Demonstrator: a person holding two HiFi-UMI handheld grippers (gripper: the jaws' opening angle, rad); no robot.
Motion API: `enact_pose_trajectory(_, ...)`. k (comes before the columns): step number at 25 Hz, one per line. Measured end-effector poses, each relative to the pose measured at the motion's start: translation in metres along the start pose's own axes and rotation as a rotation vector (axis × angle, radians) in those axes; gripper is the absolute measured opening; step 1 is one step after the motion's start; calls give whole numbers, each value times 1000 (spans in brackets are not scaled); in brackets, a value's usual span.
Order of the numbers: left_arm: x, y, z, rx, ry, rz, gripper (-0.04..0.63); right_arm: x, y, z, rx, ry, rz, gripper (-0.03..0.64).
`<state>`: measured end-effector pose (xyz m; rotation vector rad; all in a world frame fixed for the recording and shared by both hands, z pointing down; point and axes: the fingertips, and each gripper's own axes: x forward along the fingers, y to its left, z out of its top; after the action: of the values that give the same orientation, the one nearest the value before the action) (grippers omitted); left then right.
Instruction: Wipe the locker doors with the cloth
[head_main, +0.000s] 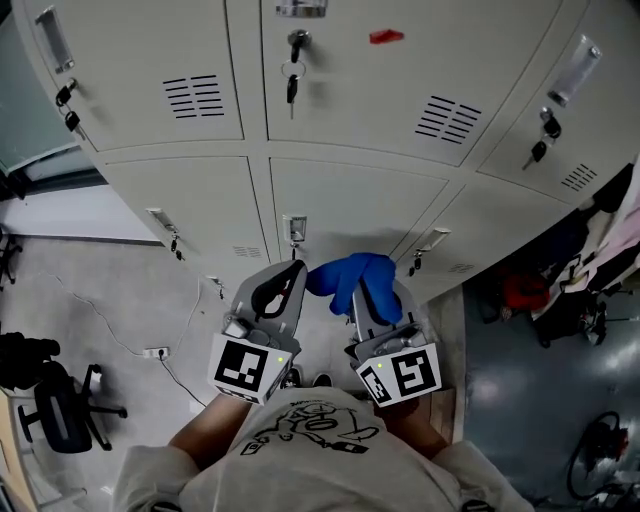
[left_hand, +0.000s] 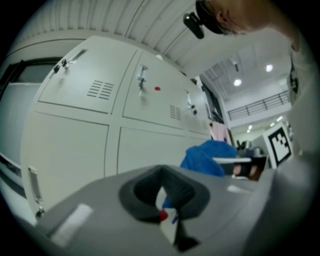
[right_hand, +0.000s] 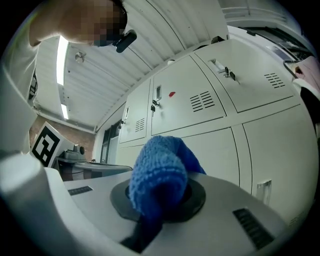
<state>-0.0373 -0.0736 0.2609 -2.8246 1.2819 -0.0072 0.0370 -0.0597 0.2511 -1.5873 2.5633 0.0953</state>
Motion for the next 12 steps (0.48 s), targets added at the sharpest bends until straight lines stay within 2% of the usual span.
enact_pose_trajectory(3,4,-2,-4,-21,4,-6,3,1,2,1,-4,-1,4,32)
enact_pose_trajectory(8,10,-7,-9,-9,17,-8,3,1,5,4,-22,-3,22,31)
enact_pose_trajectory(12,11,-8,-7,-24,-4,-5,3,1,4,3,-21,-1,17,32)
